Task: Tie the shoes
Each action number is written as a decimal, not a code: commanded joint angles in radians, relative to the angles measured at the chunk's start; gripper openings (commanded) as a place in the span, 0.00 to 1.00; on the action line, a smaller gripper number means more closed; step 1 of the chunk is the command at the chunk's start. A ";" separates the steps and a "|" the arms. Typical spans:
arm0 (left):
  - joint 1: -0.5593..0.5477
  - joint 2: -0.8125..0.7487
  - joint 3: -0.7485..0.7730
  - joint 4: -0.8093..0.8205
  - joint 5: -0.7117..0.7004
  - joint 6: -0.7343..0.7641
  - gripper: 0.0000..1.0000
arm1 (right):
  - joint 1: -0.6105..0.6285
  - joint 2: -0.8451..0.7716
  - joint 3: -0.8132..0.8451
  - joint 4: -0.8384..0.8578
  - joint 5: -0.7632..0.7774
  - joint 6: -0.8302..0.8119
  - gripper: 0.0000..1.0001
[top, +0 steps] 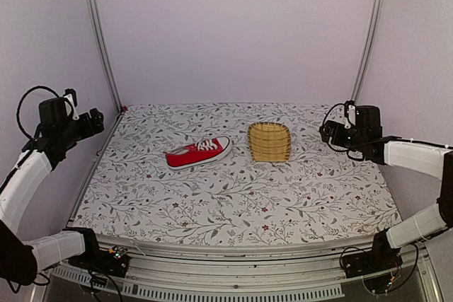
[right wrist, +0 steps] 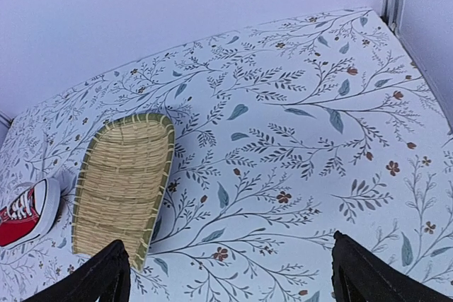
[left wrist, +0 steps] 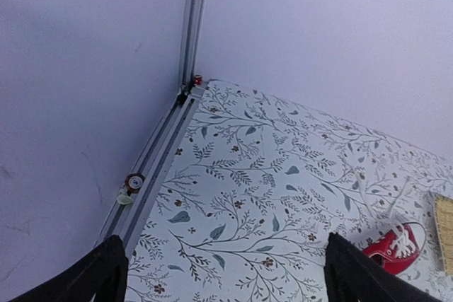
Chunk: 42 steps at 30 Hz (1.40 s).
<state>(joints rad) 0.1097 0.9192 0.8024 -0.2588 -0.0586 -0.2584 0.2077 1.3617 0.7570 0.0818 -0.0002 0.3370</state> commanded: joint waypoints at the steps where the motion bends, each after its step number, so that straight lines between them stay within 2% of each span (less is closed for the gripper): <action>1: 0.000 0.101 -0.013 0.057 0.278 -0.077 0.97 | -0.007 -0.098 -0.069 0.046 0.068 -0.111 0.99; 3: -0.015 0.173 -0.014 0.088 0.448 -0.096 0.97 | -0.009 -0.139 -0.095 0.034 0.088 -0.101 0.99; 5: -0.072 0.236 -0.005 0.107 0.497 -0.087 0.96 | -0.010 -0.190 -0.125 0.033 0.065 -0.071 0.99; 12: -0.302 0.486 0.085 0.127 0.503 -0.002 0.97 | -0.010 -0.374 -0.223 0.054 -0.072 0.034 0.99; 14: -0.333 0.603 0.169 0.070 0.550 0.039 0.97 | -0.010 -0.390 -0.221 0.030 -0.123 0.031 0.99; 17: -0.368 0.780 0.327 -0.066 0.543 0.108 0.96 | -0.011 -0.401 -0.231 0.020 -0.200 0.022 0.99; 21: -0.386 0.914 0.443 -0.111 0.468 0.187 0.95 | -0.010 -0.408 -0.261 0.023 -0.255 0.014 0.99; 25: -0.396 0.957 0.481 -0.123 0.511 0.239 0.95 | -0.009 -0.419 -0.276 0.020 -0.285 0.000 0.99; 28: -0.420 0.958 0.469 -0.139 0.486 0.289 0.96 | -0.010 -0.426 -0.283 0.021 -0.285 -0.013 0.99; 32: -0.450 0.961 0.462 -0.192 0.428 0.321 0.96 | -0.010 -0.420 -0.283 0.026 -0.288 -0.021 0.99; 37: -0.503 0.943 0.414 -0.221 0.281 0.334 0.97 | -0.010 -0.421 -0.297 0.044 -0.299 -0.014 0.99; 39: -0.523 0.947 0.397 -0.211 0.262 0.331 0.92 | -0.011 -0.419 -0.301 0.051 -0.302 -0.011 0.99; 42: -0.575 0.950 0.401 -0.224 0.195 0.330 0.66 | -0.011 -0.419 -0.307 0.054 -0.301 -0.009 0.99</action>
<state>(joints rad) -0.4015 1.8744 1.2224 -0.4339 0.2348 0.0570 0.2005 0.9527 0.4671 0.1062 -0.2871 0.3286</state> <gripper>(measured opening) 0.798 0.988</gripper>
